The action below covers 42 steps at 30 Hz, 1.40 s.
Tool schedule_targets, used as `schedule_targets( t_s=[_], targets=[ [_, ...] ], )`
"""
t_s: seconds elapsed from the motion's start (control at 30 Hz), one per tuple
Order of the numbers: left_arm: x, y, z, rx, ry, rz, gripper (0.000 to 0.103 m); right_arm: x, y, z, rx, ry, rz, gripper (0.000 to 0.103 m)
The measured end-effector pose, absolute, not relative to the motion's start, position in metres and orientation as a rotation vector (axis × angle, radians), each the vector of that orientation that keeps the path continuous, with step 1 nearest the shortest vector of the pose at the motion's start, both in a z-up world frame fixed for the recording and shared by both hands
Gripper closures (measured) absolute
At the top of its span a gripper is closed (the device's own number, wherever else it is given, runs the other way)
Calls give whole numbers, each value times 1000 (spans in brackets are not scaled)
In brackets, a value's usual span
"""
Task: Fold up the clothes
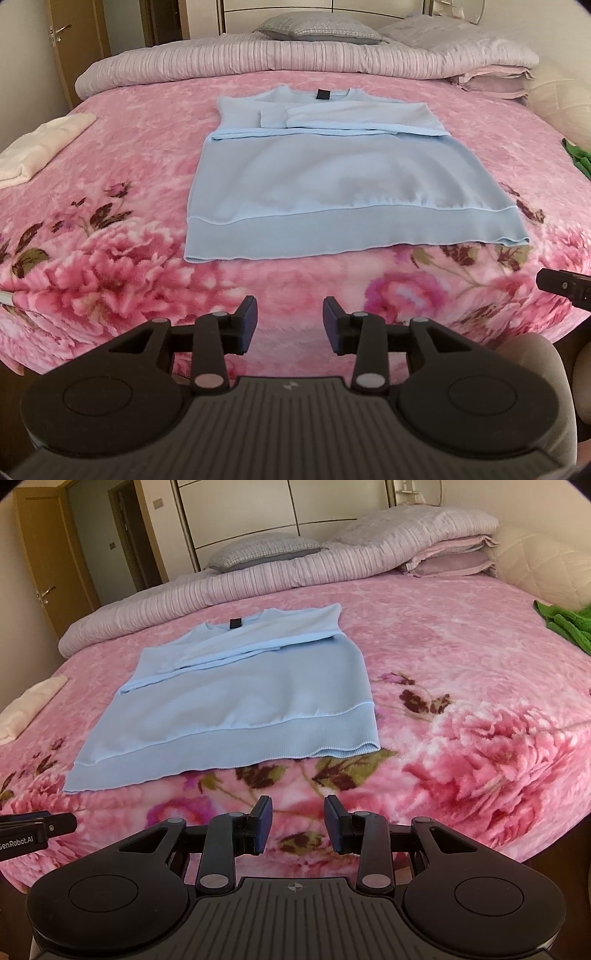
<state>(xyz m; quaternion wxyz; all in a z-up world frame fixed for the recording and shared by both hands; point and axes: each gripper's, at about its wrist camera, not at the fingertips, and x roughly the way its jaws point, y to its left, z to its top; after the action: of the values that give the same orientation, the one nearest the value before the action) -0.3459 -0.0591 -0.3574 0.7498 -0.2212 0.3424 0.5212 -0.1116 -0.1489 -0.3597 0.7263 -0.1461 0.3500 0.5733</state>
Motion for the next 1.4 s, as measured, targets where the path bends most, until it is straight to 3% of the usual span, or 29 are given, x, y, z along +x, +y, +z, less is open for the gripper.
schedule_targets(
  t_s=[0.67,1.4],
  targets=[
    [-349,-56,-358,-503,741,1138,65,-114,-141,-360,-332,782,1272,68],
    [-349,0,-405,-618,827,1171,63,-100,-73,-387,-385,847,1277,68]
  ],
)
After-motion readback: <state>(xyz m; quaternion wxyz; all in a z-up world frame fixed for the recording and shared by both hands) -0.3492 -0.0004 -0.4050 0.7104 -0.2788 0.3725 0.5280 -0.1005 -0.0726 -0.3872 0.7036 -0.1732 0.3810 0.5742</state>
